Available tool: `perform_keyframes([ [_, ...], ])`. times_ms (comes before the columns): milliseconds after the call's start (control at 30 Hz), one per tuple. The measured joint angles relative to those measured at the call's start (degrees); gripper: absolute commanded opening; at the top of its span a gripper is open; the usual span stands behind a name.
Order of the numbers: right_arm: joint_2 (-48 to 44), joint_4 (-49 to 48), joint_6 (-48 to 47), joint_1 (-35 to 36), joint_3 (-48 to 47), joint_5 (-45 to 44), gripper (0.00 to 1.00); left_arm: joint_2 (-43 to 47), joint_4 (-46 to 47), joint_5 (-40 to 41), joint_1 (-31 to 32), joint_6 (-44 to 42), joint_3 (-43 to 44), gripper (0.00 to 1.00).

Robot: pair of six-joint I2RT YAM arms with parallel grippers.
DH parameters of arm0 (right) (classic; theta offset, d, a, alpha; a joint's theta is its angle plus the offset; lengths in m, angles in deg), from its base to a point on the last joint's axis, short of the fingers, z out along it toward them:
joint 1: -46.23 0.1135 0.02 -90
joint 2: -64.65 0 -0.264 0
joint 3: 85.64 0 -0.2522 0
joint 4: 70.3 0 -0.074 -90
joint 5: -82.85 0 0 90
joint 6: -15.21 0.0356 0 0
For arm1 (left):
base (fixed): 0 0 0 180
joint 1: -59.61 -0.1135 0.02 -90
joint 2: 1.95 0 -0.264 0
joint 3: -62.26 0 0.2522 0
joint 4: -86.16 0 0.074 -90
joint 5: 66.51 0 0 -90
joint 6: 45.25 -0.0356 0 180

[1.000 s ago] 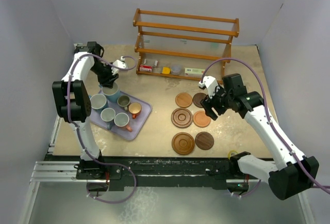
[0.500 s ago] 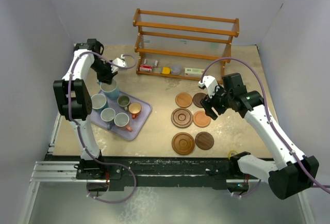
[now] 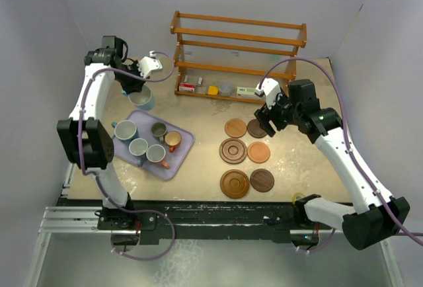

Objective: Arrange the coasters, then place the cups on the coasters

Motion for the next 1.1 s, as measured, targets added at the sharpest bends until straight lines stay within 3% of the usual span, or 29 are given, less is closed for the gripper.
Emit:
perform_keyframes([
  [200,1.81,-5.62,3.26,0.0,-1.9,0.26,0.81,15.34,10.36,4.26,7.54,13.51,-10.08,0.03],
  [333,2.03,-9.18,4.59,0.0,-1.86,2.12,0.88,19.43,14.36,5.44,15.87,22.53,-11.45,0.03],
  [600,2.01,-19.08,9.16,0.02,-0.68,6.78,0.95,17.79,22.77,8.61,25.55,40.54,-13.42,0.03],
  [1100,2.91,-24.65,20.31,0.39,-1.44,7.85,0.87,12.13,34.53,22.69,36.92,66.27,-13.46,0.03],
])
